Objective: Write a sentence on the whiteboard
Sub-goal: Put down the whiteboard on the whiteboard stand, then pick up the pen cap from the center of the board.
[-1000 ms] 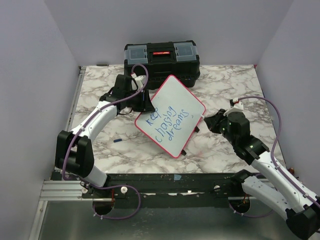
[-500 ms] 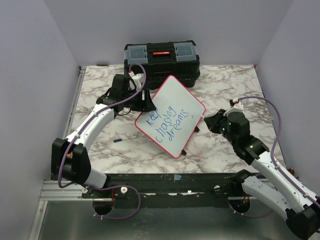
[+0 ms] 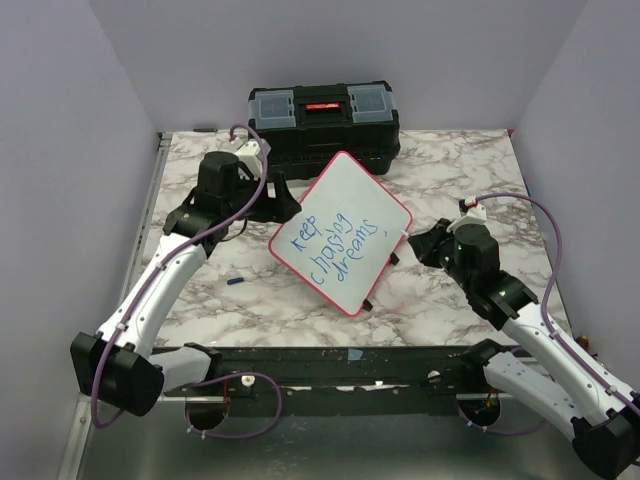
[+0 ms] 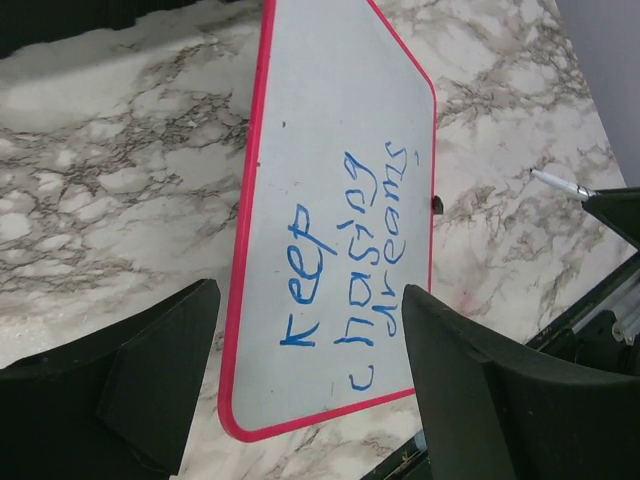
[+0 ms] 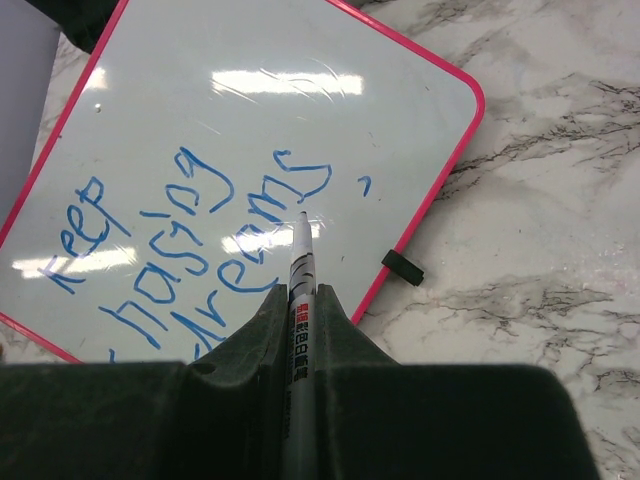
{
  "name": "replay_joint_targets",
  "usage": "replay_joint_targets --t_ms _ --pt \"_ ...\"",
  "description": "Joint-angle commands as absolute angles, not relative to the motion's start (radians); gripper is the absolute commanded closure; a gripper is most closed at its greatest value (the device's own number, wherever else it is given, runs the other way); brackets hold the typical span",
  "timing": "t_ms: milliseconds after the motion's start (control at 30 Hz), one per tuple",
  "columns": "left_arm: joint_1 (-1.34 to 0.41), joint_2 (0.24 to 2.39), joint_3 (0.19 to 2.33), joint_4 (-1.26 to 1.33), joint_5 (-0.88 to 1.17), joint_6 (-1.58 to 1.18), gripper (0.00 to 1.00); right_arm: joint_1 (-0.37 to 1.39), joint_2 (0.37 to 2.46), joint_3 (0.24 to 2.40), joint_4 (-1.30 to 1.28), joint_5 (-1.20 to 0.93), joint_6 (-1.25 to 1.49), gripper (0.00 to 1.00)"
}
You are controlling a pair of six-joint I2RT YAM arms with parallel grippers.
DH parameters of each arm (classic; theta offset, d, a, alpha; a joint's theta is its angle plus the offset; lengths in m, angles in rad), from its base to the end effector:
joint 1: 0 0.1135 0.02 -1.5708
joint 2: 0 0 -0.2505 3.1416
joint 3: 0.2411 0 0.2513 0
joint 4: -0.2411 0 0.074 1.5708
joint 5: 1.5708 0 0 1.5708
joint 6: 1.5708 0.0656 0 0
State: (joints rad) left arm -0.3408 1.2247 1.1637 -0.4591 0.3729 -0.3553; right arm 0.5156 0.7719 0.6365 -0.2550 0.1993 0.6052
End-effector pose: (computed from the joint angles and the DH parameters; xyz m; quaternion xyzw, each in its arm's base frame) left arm 0.2743 -0.1226 0.3270 0.0868 0.8508 -0.3188 0.4086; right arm 0.1963 0.0963 0.2621 0.0923 0.8234 0.2243 0.5130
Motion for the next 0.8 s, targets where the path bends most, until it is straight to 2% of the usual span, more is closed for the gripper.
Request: replay_joint_targets --t_ms 0,133,233,333,467,767 --pt "-0.342 1.120 1.157 -0.552 0.149 -0.428 0.23 0.517 0.763 0.637 -0.249 0.191 0.592 0.99" --pt "-0.318 1.037 1.135 -0.636 -0.072 -0.522 0.20 0.517 0.765 0.650 -0.251 0.192 0.575 0.99" --pt "-0.283 0.976 1.060 -0.665 -0.192 -0.623 0.02 0.517 0.772 0.654 -0.247 0.187 0.571 0.99" --pt "-0.203 0.931 0.943 -0.641 -0.189 -0.737 0.02 0.516 0.776 0.651 -0.230 0.179 0.569 0.99" --pt "-0.059 0.946 0.830 -0.605 -0.027 -0.838 0.01 0.517 0.793 0.652 -0.215 0.171 0.561 0.99" --pt "-0.018 0.969 0.753 -0.732 -0.196 -1.151 0.03 0.517 0.766 0.620 -0.209 0.174 0.564 0.99"
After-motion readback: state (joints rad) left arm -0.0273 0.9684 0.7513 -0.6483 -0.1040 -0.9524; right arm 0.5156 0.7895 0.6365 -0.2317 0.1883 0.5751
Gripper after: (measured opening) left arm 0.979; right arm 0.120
